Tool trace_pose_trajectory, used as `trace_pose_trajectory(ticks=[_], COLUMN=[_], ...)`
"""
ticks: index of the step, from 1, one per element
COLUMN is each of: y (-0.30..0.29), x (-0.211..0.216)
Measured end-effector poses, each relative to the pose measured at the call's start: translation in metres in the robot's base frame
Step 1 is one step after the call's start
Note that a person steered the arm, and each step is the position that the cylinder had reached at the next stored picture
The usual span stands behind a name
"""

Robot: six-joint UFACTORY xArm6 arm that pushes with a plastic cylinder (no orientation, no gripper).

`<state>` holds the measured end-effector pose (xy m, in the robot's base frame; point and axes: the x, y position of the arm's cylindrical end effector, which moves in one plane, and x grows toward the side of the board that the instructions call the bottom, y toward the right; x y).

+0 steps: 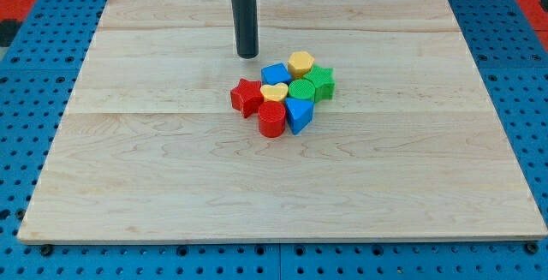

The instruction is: Separate the green blocks from group of blocks

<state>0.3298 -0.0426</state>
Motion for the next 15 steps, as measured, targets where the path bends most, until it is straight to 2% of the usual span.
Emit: trace_pose_trajectory(ticks=[3,4,5,6,7,8,9,10,11,12,15], y=[0.011,0.050,0.073,0.078,0.080,0.058,0.048,0.124,0.126,0.101,0.107], x=[-0.008,-0.004,0.017,0.043,0.045,0.033,0.059,0.078,0.085,0.104,0.170])
